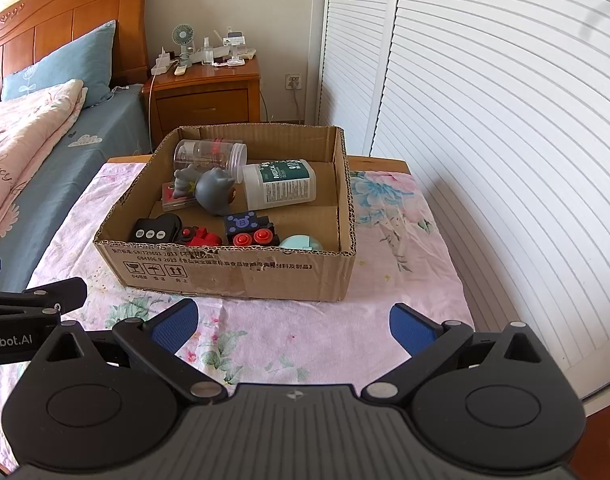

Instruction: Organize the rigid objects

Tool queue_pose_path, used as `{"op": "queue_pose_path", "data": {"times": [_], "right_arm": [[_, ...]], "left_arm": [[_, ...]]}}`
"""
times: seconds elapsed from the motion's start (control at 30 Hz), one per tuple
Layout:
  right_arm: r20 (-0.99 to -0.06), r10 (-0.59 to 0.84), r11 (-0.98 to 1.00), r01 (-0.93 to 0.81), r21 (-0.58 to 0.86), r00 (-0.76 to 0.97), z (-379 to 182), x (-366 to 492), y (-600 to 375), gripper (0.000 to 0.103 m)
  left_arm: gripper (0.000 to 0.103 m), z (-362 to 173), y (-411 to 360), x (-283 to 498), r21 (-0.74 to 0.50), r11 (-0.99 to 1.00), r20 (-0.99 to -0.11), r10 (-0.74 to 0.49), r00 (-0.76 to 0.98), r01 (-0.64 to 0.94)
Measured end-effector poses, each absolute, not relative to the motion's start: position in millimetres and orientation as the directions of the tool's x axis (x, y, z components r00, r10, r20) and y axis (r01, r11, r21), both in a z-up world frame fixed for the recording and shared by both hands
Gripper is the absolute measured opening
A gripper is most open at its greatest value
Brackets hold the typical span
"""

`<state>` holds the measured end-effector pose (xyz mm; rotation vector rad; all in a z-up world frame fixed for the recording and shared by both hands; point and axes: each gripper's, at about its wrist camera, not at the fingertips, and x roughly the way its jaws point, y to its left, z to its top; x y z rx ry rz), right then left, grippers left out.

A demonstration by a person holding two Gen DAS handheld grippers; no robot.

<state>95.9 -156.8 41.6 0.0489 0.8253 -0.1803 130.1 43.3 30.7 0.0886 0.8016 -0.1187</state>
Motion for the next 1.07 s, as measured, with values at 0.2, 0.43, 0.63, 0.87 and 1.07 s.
{"op": "queue_pose_path", "data": {"times": [0.2, 0.43, 0.63, 0.87, 1.07], "right_arm": [[-0.735, -0.141, 0.984, 0.178, -0.028, 0.663, 41.6, 95.9, -156.8, 0.103], [-0.736, -0.138, 0.984, 0.176, -0.027, 0.662, 41.1, 95.5, -156.0, 0.103], [-0.737, -0.136, 0.984, 0.174, -0.026, 0.662, 40.6, 94.9, -155.1, 0.103], [-0.738, -0.136, 0.984, 0.175, -0.025, 0.661, 40.6, 95.1, -155.0, 0.103], [-0.737, -0.137, 0.984, 0.175, -0.026, 0.662, 41.4, 94.4, -154.5, 0.103]], "left_arm": [[0.102, 30.2, 43.6, 129.9, 0.035, 0.99, -0.723, -0.069, 0.687, 0.137], [0.102, 30.0, 43.7, 130.1, 0.038, 0.99, -0.725, -0.065, 0.686, 0.134], [0.102, 29.0, 43.9, 129.8, 0.038, 0.99, -0.727, -0.063, 0.684, 0.133], [0.102, 28.2, 43.2, 129.5, 0.037, 0.99, -0.73, -0.064, 0.68, 0.133], [0.102, 28.5, 42.9, 129.5, 0.037, 0.99, -0.731, -0.064, 0.68, 0.133]]}}
